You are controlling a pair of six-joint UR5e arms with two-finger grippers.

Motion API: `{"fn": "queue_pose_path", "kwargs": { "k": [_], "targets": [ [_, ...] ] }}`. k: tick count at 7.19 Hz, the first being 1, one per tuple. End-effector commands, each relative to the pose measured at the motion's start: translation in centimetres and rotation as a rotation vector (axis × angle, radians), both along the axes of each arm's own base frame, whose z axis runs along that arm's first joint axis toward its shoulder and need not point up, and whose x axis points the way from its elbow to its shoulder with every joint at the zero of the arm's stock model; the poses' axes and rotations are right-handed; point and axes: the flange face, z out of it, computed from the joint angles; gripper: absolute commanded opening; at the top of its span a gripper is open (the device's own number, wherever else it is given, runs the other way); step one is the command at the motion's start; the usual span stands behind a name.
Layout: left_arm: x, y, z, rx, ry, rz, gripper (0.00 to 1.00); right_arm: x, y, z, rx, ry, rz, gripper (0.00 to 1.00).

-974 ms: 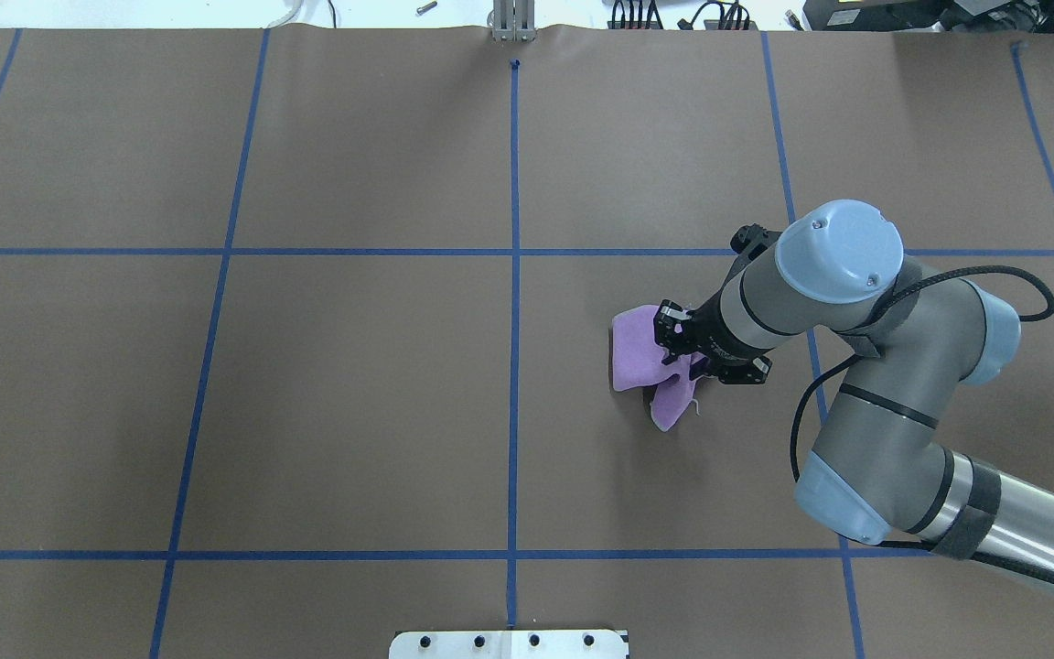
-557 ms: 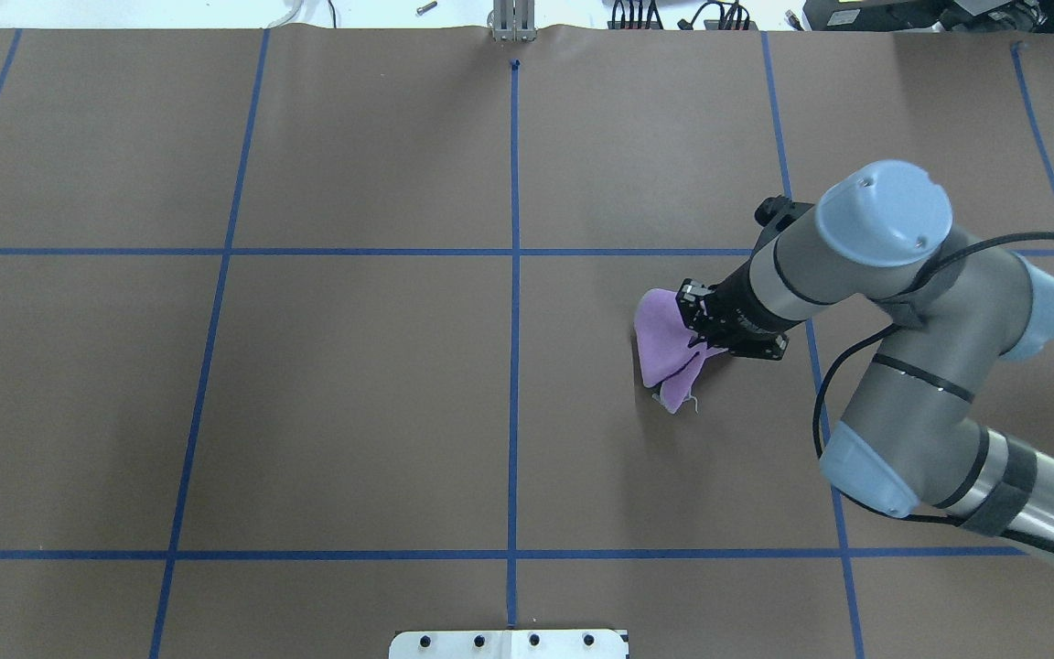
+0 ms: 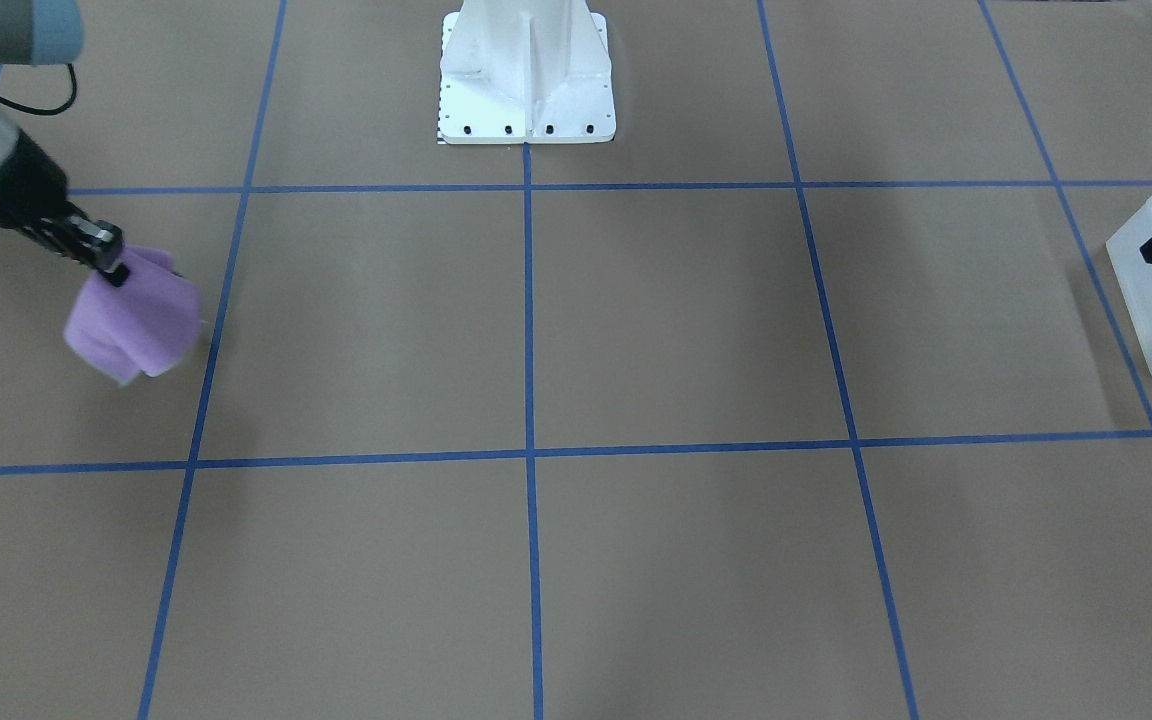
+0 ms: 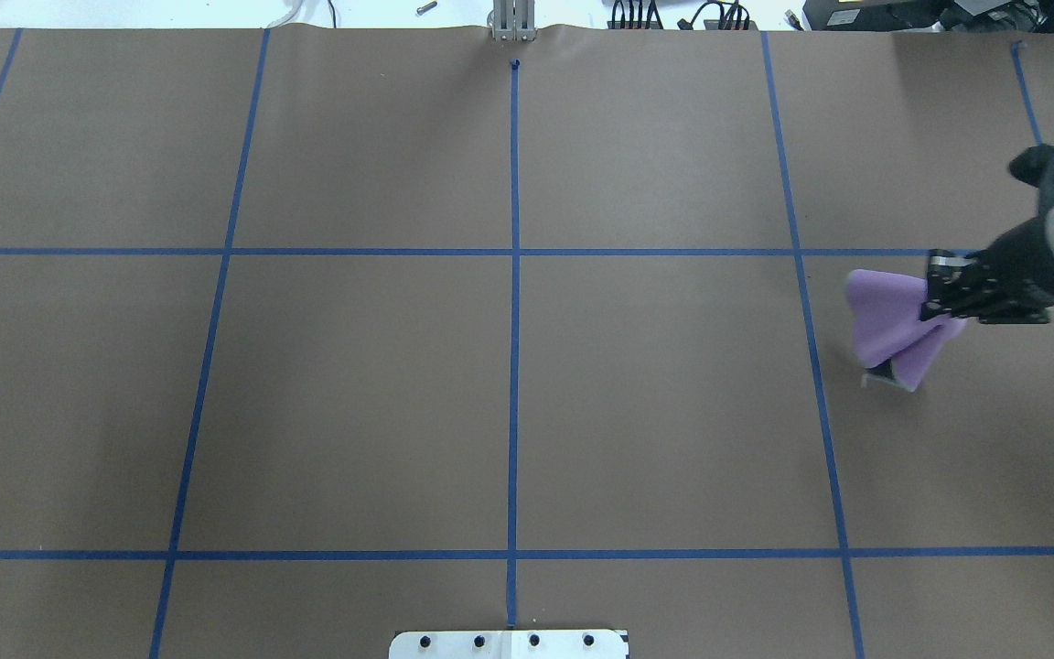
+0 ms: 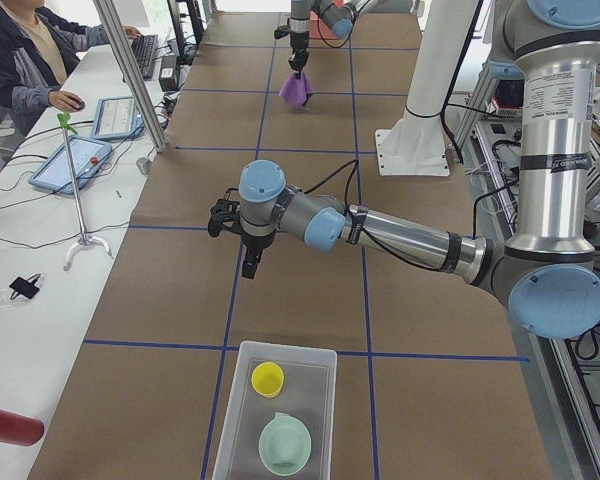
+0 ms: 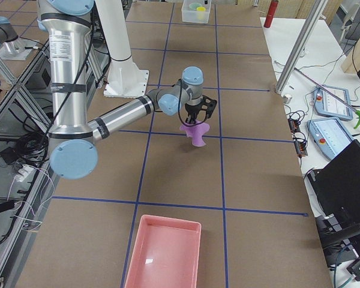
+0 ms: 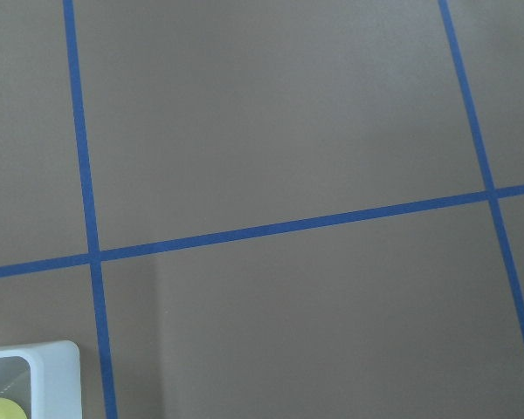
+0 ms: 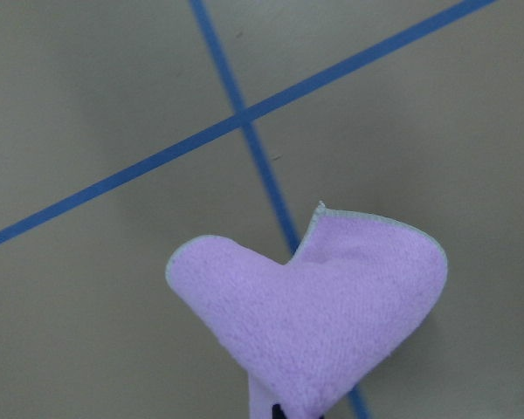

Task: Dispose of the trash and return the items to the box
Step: 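Lift the lavender cloth with the right gripper and drop it into the pink bin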

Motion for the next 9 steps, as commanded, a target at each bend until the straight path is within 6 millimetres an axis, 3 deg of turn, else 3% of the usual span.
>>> {"fn": "queue_pose_path", "kwargs": {
  "k": [1,4,5,6,9],
  "targets": [
    [0.0,0.2,0.7,-0.010,-0.003,0.003,0.97,13.8,3.8,8.5,0.111,0.066,-0.053,0.00],
    [0.2,0.1,1.3,-0.022,-0.005,0.006,0.97,27.8,7.3,13.5,0.168,0.140,-0.166,0.00],
    [0.3,0.1,1.4,-0.024,-0.005,0.008,0.97,31.6,7.3,13.1,0.171,0.177,-0.191,0.00],
    [0.3,0.1,1.8,-0.031,-0.007,0.008,0.97,32.7,7.4,14.7,0.173,0.231,-0.272,0.00],
    [0.4,-0.5,3.1,-0.021,-0.004,0.005,0.97,34.4,7.4,27.6,0.183,0.201,-0.372,0.00]
  ]
}}
